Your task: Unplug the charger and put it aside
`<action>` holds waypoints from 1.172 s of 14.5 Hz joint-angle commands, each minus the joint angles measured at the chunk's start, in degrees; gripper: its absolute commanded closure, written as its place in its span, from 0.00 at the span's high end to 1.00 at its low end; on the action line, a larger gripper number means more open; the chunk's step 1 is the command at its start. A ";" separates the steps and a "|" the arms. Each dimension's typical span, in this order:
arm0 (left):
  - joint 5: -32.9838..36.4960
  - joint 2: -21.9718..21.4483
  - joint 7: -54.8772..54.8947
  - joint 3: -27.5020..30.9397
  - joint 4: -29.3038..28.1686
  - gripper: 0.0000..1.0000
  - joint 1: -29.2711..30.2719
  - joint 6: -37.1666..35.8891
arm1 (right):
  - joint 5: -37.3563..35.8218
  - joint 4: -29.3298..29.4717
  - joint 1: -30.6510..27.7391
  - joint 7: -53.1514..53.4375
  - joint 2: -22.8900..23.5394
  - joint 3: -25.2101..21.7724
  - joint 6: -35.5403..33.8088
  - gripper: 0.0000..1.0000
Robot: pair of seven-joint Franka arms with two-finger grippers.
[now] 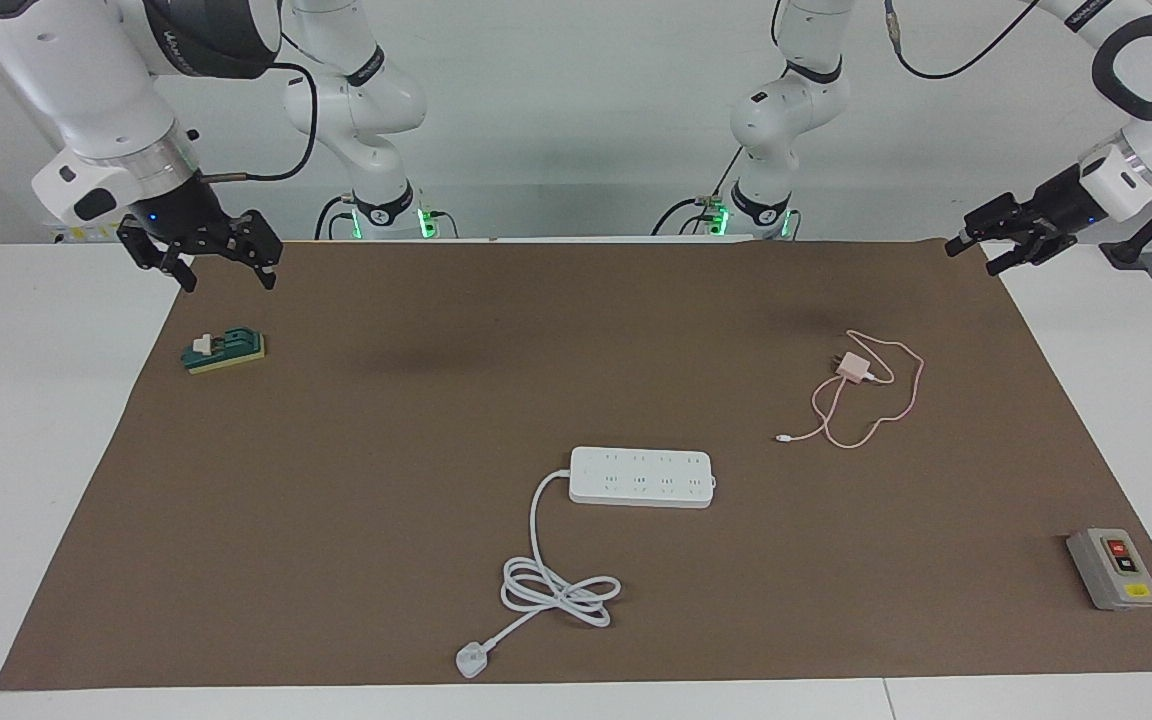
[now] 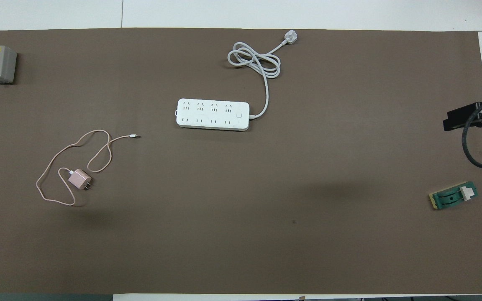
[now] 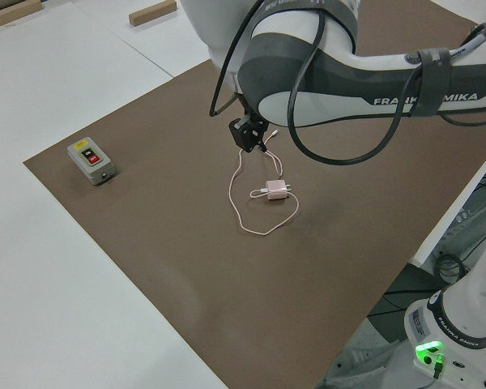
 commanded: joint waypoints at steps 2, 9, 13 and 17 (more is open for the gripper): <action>6.61 0.07 -21.51 0.36 8.11 1.00 -6.40 -3.26 | -0.77 -0.18 -1.16 -0.76 -0.33 0.47 -0.54 1.00; 19.21 -0.81 -35.36 -0.26 9.18 1.00 -14.77 4.99 | -0.77 -0.45 -1.07 -0.85 -1.04 0.83 -0.89 1.00; 19.82 -2.39 -35.01 -0.43 2.41 1.00 -14.95 10.98 | -0.77 -0.45 -1.16 -0.85 -1.04 0.83 -0.89 1.00; 21.49 -2.39 -34.66 -0.43 2.85 1.00 -14.42 9.32 | -0.77 -0.45 -1.16 -0.85 -1.04 0.83 -0.89 1.00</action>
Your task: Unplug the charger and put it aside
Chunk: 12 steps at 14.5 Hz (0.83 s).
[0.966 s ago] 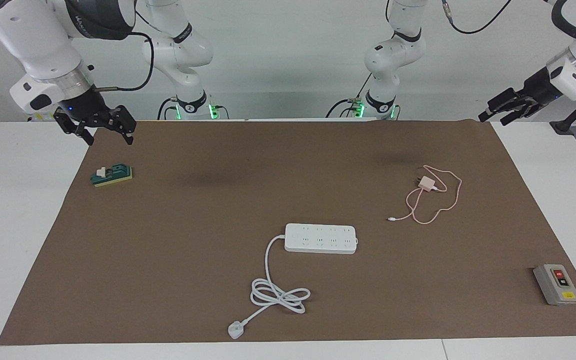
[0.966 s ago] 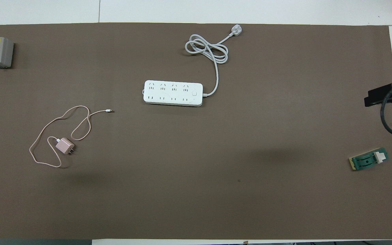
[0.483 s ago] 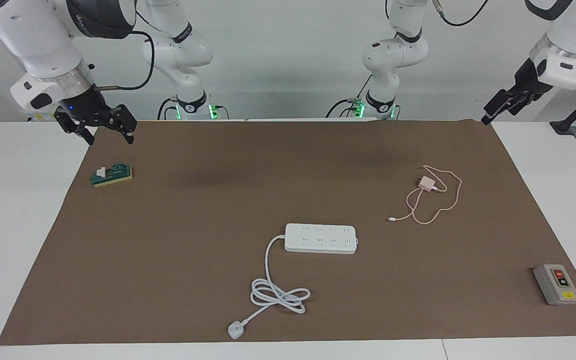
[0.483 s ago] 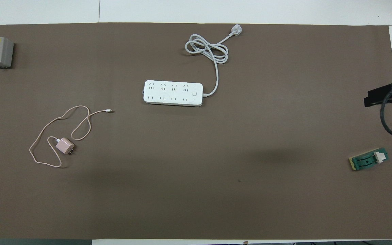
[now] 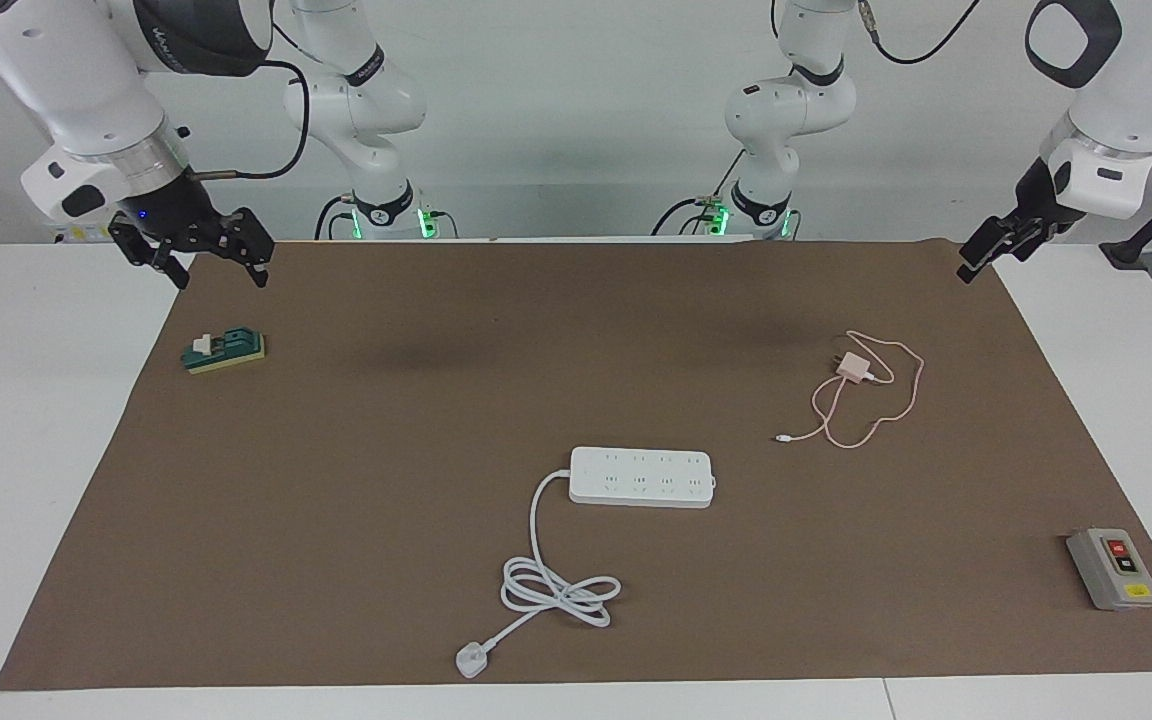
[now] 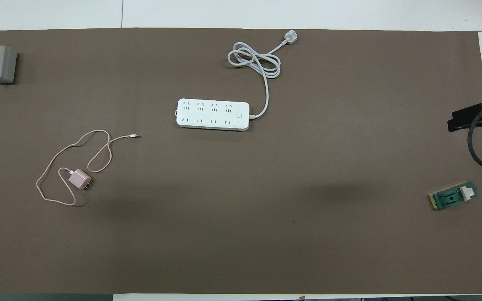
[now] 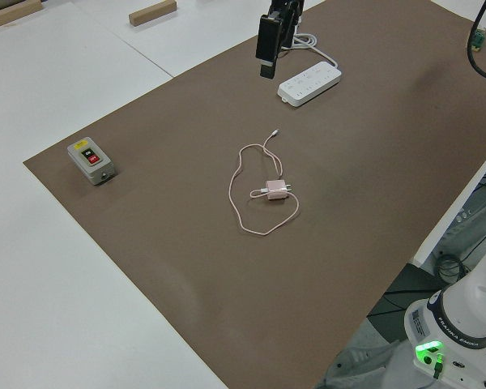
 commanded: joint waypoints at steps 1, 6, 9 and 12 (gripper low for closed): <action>1.56 -1.59 -0.10 0.31 -1.04 1.00 0.08 0.25 | -0.77 -0.44 -0.63 -0.85 -0.77 0.60 -0.66 1.00; 0.16 -1.24 -0.10 -0.39 0.01 1.00 -0.71 0.79 | -0.77 -0.44 -0.63 -0.85 -0.77 0.60 -0.75 1.00; -1.87 -1.85 -0.01 -0.57 0.02 1.00 -0.97 0.43 | -0.77 -0.44 -0.63 -0.85 -0.77 0.60 -0.75 1.00; -1.78 -0.45 0.42 0.39 1.42 1.00 -4.66 -0.18 | -0.77 -0.44 -0.63 -0.85 -0.68 0.60 -0.75 1.00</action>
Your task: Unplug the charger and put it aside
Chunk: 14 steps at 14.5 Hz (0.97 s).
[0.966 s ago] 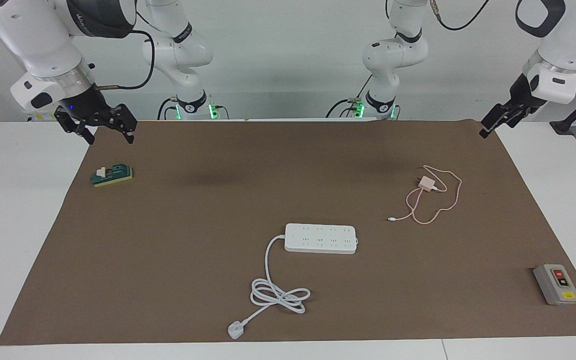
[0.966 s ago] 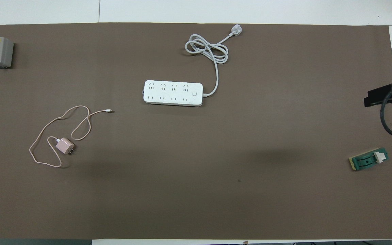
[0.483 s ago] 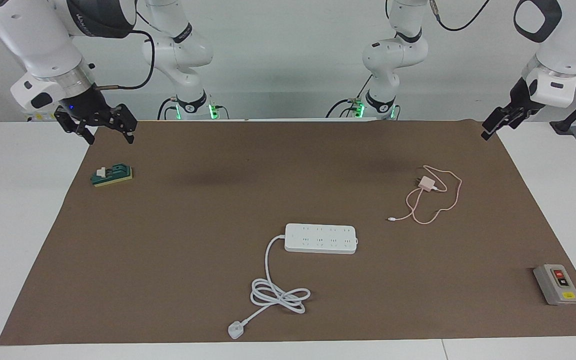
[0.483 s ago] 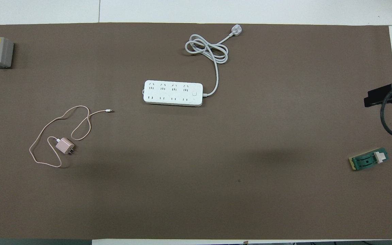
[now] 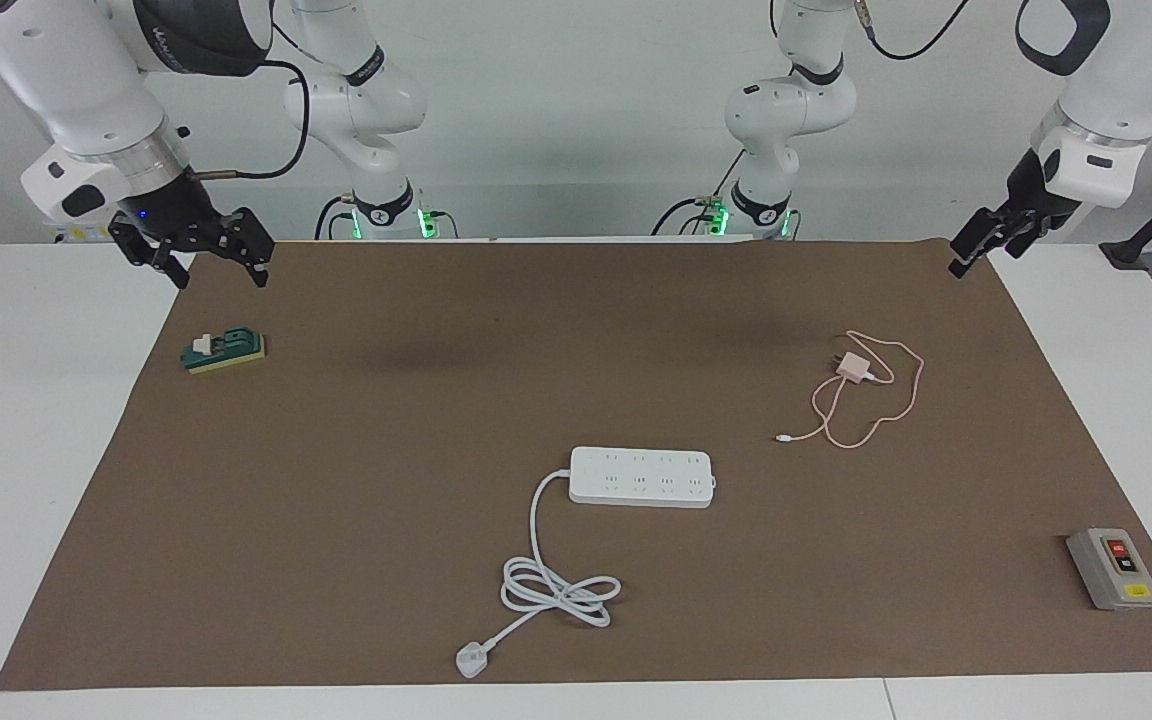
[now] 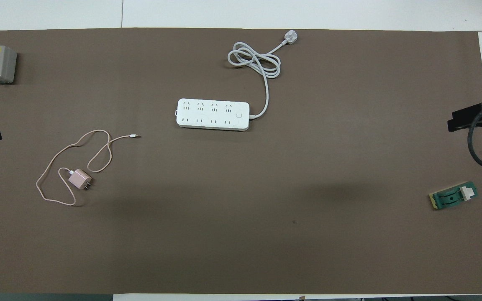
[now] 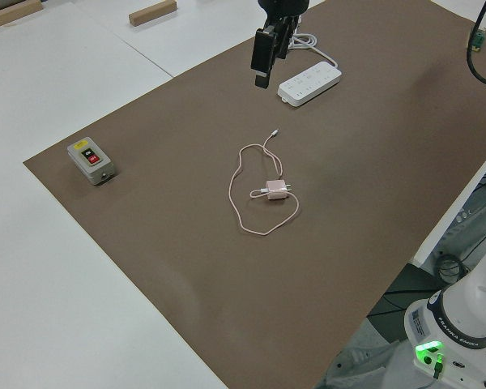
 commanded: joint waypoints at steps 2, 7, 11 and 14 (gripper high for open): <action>-0.51 1.60 4.62 1.06 2.44 1.00 -2.98 -0.34 | -0.77 -0.44 -0.63 -0.85 -0.68 0.60 -0.75 1.00; -0.68 1.34 8.32 0.71 1.57 1.00 -3.16 -0.25 | -0.77 -0.44 -0.63 -0.85 -0.77 0.60 -0.75 1.00; -0.68 1.43 12.64 0.62 0.77 1.00 -3.42 -0.51 | -0.77 -0.44 -0.63 -0.85 -0.77 0.60 -0.75 1.00; -1.74 1.43 13.08 0.44 0.86 1.00 -3.77 -0.34 | -0.77 -0.44 -0.63 -0.85 -0.77 0.60 -0.75 1.00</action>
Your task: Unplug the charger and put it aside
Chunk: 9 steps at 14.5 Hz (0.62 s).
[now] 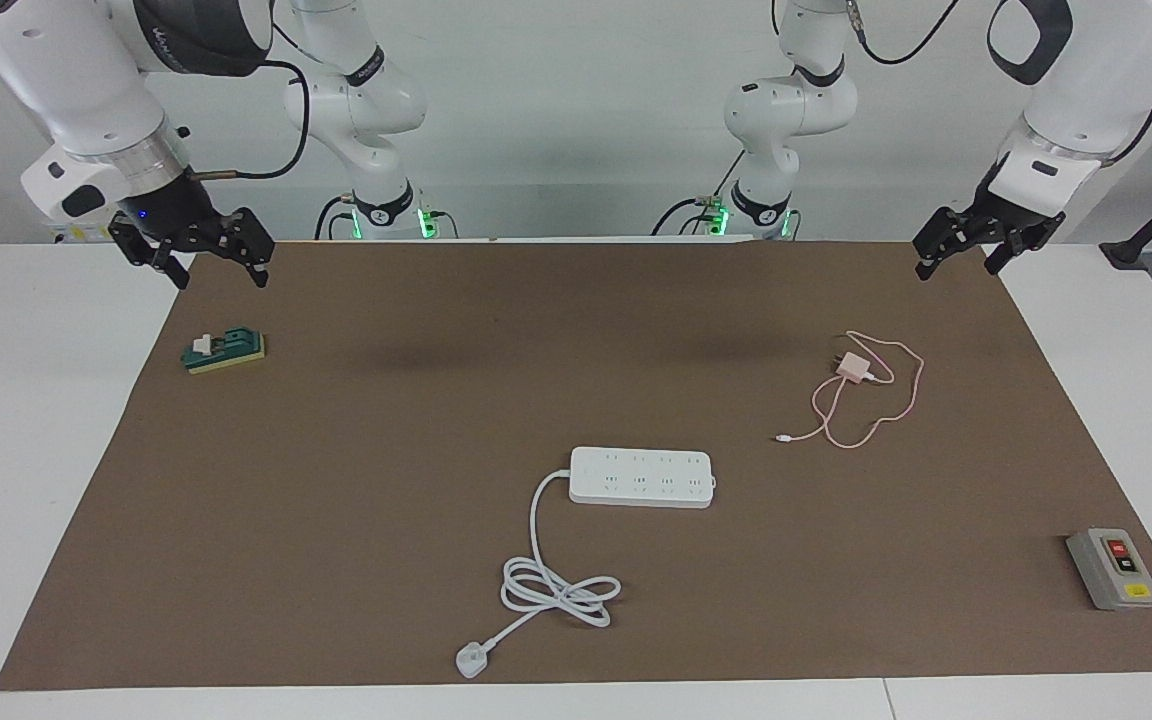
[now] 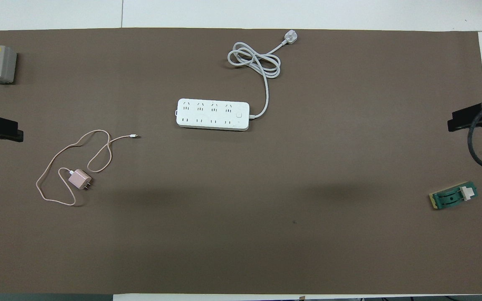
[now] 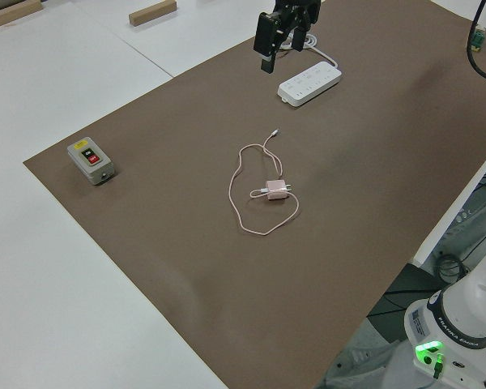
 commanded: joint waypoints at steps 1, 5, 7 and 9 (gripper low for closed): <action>-1.10 0.00 1.54 0.66 0.12 1.00 -1.22 -0.45 | -0.77 -0.44 -0.63 -0.85 -0.77 0.60 -0.75 1.00; -1.10 -0.18 2.24 0.66 0.03 1.00 -1.22 -0.45 | -0.68 -0.44 -0.63 -0.85 -0.77 0.60 -0.75 1.00; -1.10 -0.18 2.33 0.66 0.03 1.00 -1.22 -0.45 | -0.77 -0.44 -0.63 -0.85 -0.76 0.60 -0.75 1.00; -1.10 -0.26 2.33 0.66 0.03 1.00 -1.22 -0.45 | -0.77 -0.44 -0.63 -0.85 -0.77 0.60 -0.75 1.00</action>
